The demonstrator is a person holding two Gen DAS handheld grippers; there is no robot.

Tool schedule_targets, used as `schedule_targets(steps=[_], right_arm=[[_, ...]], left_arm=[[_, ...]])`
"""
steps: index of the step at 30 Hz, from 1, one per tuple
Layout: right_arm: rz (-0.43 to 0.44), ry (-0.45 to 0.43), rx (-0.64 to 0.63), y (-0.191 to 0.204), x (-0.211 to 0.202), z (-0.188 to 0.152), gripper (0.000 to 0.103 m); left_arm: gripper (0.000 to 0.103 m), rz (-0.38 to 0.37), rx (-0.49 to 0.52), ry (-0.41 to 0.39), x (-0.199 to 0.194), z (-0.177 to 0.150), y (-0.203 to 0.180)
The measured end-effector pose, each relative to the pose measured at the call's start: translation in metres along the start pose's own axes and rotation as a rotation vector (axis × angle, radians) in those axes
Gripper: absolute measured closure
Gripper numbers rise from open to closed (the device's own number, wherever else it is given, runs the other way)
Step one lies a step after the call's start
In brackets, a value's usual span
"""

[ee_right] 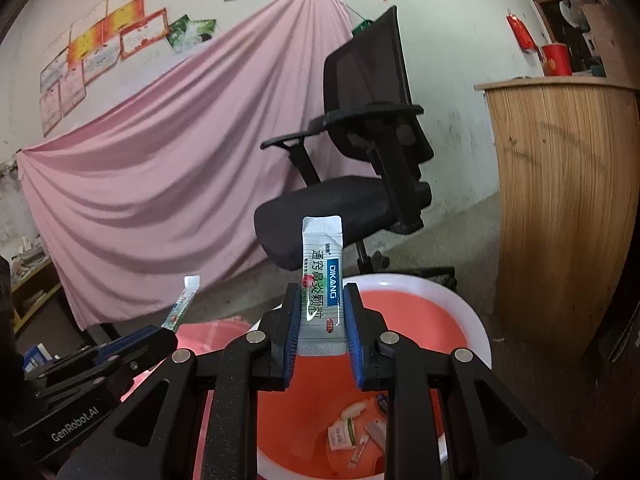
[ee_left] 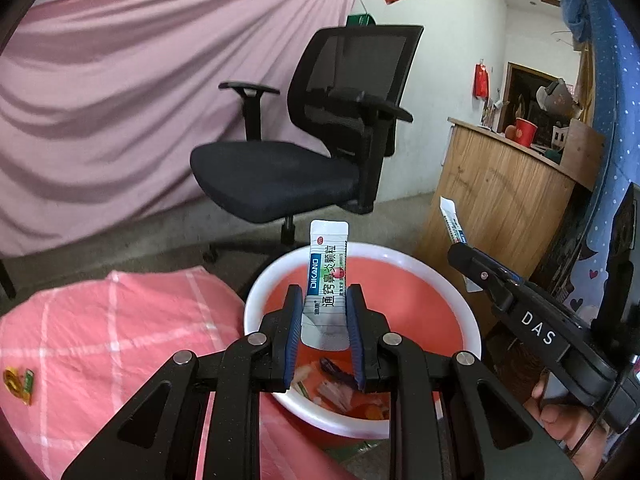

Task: Collect trash
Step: 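Carry both tubes over the bucket and open both tools to drop them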

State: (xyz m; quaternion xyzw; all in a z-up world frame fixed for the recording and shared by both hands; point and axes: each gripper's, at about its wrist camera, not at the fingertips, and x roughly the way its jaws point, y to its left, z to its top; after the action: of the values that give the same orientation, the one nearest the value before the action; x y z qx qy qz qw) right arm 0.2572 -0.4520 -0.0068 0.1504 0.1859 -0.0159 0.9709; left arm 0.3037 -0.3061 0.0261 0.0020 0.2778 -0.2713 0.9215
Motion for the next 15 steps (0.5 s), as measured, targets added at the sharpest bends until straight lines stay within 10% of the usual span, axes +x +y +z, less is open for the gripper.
schedule_targets(steps=[15], right_arm=[[-0.005,0.066,0.003,-0.003,0.01,-0.004,0.075]], left_arm=[[0.081,0.004,-0.062,0.061,0.01,-0.004,0.016]])
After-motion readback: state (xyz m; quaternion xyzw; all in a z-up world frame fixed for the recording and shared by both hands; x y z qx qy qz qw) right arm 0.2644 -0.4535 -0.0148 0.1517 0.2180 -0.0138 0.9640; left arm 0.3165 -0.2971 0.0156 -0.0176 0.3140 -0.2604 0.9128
